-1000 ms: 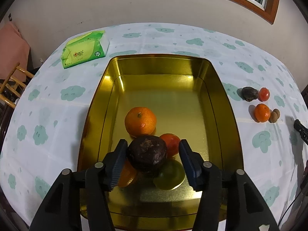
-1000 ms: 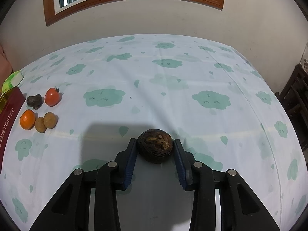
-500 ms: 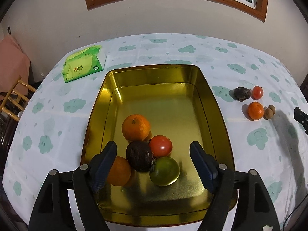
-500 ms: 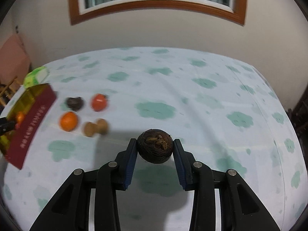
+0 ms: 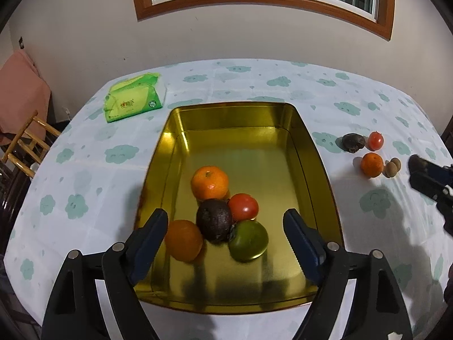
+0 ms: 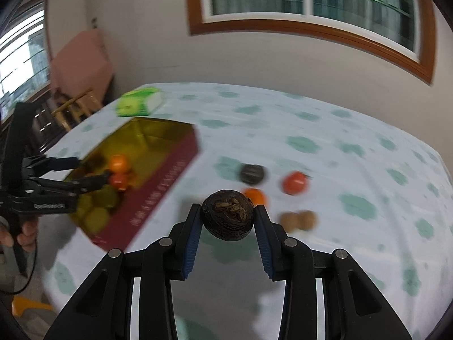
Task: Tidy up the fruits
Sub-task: 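Carry the held dark wrinkled fruit into the tin and open the right gripper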
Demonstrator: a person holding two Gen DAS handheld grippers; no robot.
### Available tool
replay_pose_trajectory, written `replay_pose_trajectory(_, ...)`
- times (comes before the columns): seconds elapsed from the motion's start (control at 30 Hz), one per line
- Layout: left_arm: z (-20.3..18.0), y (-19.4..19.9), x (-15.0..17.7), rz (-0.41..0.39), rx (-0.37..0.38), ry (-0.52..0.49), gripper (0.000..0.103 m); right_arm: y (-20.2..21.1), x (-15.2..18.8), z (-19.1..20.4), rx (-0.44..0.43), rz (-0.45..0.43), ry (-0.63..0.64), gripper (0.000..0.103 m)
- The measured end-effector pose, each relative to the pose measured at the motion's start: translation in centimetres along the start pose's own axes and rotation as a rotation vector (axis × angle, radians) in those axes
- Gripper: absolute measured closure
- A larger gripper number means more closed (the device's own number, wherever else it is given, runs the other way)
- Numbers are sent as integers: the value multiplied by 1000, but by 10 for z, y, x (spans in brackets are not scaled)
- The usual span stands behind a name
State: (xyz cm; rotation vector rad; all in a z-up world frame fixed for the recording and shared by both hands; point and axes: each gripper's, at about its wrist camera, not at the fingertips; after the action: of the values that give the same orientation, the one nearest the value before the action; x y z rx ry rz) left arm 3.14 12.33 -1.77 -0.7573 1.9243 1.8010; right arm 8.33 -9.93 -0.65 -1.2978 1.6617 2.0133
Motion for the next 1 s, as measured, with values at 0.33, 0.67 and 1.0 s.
replay_pose_trajectory(0.33,38,34,7,-50,-26,120,20,-4,-14,68,-130,-7,87,65)
replay_pose_trajectory(0.67,59,38,14,-44,-61,170,20,-23,-17,108,-177,26,156,65)
replay_pose_trajectory(1.0,69,36,19,-32,-75,192,20,-42,-15,126,-155,58,216,65)
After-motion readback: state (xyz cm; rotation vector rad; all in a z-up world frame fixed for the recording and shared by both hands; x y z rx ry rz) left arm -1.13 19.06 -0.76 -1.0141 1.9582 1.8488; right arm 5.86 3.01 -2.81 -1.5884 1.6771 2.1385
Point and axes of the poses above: each gripper's, at about its wrist camera, not at the fingertips, and y roughly against the way its jaws point, z to its left, x to its underside, and after that the axes turned 10 degrees about x, right-handed
